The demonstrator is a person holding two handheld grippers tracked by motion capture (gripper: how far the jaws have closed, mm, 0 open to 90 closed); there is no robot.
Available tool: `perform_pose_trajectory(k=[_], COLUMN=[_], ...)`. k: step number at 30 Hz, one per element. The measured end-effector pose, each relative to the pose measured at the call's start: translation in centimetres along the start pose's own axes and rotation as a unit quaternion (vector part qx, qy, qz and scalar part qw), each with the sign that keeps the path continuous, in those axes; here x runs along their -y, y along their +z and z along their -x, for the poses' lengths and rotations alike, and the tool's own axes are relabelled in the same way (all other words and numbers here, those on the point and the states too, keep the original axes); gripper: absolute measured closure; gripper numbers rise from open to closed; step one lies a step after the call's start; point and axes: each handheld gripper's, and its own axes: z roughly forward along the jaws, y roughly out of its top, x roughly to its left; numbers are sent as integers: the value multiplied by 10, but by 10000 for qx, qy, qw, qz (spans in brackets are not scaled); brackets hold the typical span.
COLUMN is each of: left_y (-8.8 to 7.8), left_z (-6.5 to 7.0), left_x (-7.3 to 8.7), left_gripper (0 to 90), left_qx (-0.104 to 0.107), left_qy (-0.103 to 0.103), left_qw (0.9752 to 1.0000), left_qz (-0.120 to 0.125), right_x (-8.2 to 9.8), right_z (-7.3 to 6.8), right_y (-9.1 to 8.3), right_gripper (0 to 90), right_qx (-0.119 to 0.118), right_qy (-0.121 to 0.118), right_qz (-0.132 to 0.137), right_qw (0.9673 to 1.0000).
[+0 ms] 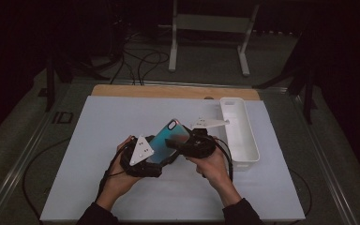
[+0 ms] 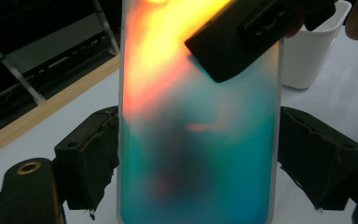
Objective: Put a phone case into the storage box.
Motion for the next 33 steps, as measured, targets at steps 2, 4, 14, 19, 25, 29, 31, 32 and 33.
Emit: perform_pose_trajectory(k=[2,4,14,19,25,29,31,32,33], left_y=[0,0,3,4,4,3,2,2,1], left_z=[0,1,3,4,2,-1,-3,-4,-5], left_x=[0,0,0,1,2,2,2,2,2], left_gripper=[171,171,172,171,166,161,153,150,149], left_qx=[3,-4,-52,-148,-100,34,55,99,127], left_qy=[19,35,84,154,147,-28,-55,-89,-107], left_qw=[10000,10000,9999,9997,9997,9999,9999,9998,9998], left_qz=[-17,-20,-64,-145,-176,-130,-139,-132,-127], right_x=[-1,-1,-1,-1,0,-1,-1,-2,-2], right_z=[-1,-2,-5,-8,-12,-11,-11,-10,-10], right_y=[1,1,2,4,6,4,2,1,1], right_gripper=[739,763,845,865,872,873,873,873,873], right_qx=[-21,-52,-183,-143,-80,-37,10,15,28], right_qy=[-18,-7,-23,-39,-161,-189,-225,-230,-246], right_qz=[4,5,-27,-37,-63,-41,-32,-31,-44], right_qw=[10000,10000,9998,9999,9998,9998,9997,9997,9997])
